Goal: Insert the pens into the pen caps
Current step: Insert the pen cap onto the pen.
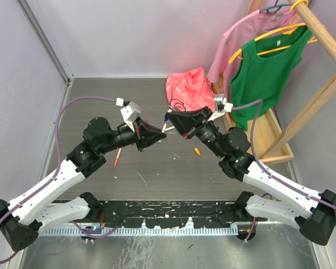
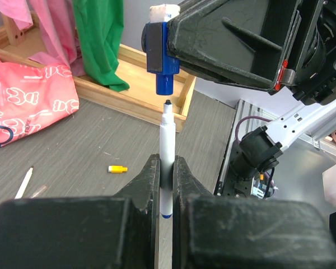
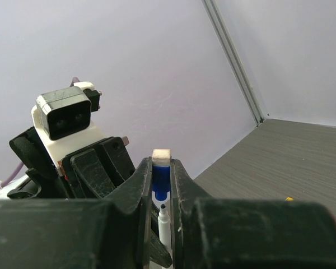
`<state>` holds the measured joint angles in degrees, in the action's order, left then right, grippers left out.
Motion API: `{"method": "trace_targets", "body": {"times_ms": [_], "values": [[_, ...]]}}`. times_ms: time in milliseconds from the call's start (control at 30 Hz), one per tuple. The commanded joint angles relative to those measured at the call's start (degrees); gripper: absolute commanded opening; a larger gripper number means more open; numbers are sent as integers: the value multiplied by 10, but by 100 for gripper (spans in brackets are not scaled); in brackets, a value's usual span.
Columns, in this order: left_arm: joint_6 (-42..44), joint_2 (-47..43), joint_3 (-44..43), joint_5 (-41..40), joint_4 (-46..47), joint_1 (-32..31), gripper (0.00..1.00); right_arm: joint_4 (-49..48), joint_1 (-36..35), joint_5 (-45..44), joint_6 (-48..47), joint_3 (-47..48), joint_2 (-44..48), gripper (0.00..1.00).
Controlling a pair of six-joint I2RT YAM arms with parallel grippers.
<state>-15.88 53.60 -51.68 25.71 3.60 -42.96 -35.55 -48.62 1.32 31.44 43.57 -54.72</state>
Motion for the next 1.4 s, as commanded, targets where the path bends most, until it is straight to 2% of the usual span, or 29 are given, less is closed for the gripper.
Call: {"method": "trace_targets", "body": {"times_ms": [0, 1367], "values": [[-4, -11, -7, 1, 27, 4, 0, -32, 2, -6, 6, 30, 16, 0], [-4, -17, -5, -3, 29, 11, 0, 18, 2, 22, 16, 24, -5, 0]]}}
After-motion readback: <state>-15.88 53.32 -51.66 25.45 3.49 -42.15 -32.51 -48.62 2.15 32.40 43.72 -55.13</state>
